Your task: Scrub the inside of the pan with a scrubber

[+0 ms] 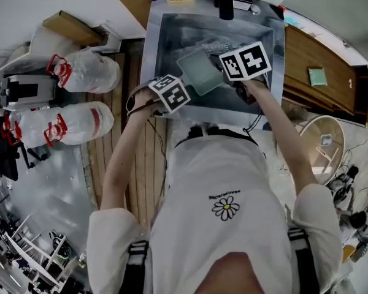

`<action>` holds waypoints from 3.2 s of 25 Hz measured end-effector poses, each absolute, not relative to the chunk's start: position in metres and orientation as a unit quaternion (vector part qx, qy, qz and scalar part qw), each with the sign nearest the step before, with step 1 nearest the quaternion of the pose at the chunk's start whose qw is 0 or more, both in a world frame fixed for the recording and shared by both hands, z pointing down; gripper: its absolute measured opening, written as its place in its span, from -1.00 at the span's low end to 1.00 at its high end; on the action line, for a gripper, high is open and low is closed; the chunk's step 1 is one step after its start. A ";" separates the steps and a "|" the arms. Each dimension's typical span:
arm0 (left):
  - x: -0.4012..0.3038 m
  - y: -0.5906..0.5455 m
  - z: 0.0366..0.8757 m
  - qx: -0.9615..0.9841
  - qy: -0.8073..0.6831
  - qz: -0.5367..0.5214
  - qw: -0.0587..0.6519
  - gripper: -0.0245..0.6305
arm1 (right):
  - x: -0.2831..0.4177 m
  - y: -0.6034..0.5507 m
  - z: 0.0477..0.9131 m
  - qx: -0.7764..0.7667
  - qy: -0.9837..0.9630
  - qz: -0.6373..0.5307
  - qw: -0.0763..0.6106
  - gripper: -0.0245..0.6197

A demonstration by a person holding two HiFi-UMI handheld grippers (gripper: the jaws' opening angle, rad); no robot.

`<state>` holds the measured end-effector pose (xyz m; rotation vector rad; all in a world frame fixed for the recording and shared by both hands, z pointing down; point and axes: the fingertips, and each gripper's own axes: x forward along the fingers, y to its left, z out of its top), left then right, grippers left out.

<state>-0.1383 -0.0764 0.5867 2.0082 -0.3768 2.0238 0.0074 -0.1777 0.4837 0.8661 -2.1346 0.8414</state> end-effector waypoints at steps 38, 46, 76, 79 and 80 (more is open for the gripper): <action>-0.084 -0.100 0.625 0.678 -0.125 0.709 0.152 -0.58 | 0.097 -0.109 0.426 0.528 -0.792 0.233 0.198 -0.73; -0.087 -0.097 0.649 0.665 -0.130 0.717 0.161 -0.58 | 0.111 -0.101 0.429 0.541 -0.782 0.235 0.202 -0.73; 0.000 -0.174 0.399 0.856 -0.308 0.413 0.020 -0.40 | 0.112 -0.118 0.386 0.560 -0.797 0.168 0.153 -0.73; 0.001 -0.170 0.359 0.870 -0.368 0.326 -0.029 -0.67 | 0.109 -0.117 0.373 0.564 -0.801 0.144 0.139 -0.73; 0.000 -0.167 0.347 0.872 -0.387 0.294 -0.050 -0.76 | 0.108 -0.117 0.370 0.564 -0.803 0.139 0.133 -0.73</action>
